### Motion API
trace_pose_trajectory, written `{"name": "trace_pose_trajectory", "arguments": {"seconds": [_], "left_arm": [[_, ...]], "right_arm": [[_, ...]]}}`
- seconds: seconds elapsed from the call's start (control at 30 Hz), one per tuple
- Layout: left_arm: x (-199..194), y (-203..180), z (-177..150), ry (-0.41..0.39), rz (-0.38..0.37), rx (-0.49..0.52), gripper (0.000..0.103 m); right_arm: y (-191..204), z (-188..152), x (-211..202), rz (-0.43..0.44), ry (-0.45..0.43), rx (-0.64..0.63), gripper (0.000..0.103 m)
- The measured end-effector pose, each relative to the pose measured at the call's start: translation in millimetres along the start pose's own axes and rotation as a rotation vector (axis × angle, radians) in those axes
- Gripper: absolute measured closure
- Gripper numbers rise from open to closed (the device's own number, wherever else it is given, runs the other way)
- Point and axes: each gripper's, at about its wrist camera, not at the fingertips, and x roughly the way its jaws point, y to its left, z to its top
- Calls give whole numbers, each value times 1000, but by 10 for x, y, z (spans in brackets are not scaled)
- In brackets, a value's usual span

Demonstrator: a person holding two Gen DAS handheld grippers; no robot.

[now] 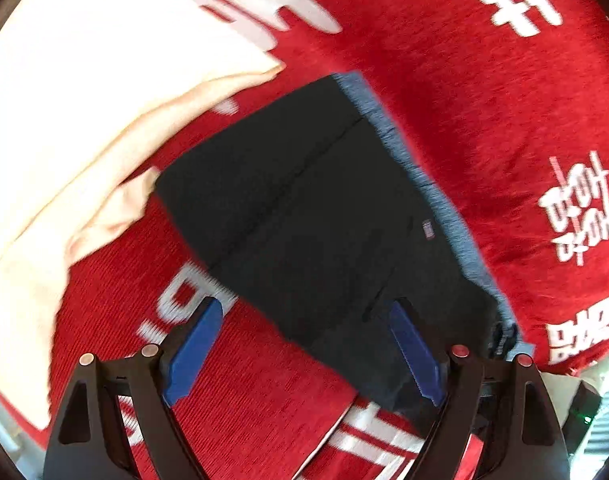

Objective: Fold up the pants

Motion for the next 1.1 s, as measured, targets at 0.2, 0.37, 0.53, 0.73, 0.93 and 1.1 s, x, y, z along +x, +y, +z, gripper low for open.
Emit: {"name": "trace_pose_trajectory", "arguments": {"seconds": [0.2, 0.37, 0.53, 0.73, 0.93, 1.1], "left_arm": [[56, 71, 61, -30, -97, -25, 14], [-6, 40, 88, -71, -214, -83, 12], [91, -67, 142, -58, -168, -38, 12], [150, -181, 176, -72, -27, -50, 28], [119, -466, 83, -111, 170, 144, 69], [108, -970, -250, -229, 370, 484, 71]], "right_arm": [[25, -32, -2, -18, -7, -24, 20], [50, -33, 0, -21, -14, -23, 20], [67, -53, -1, -22, -15, -26, 20], [103, -30, -51, -36, -20, -46, 20], [151, 304, -438, 53, -64, -42, 20], [311, 832, -586, 227, -20, -41, 19]]}}
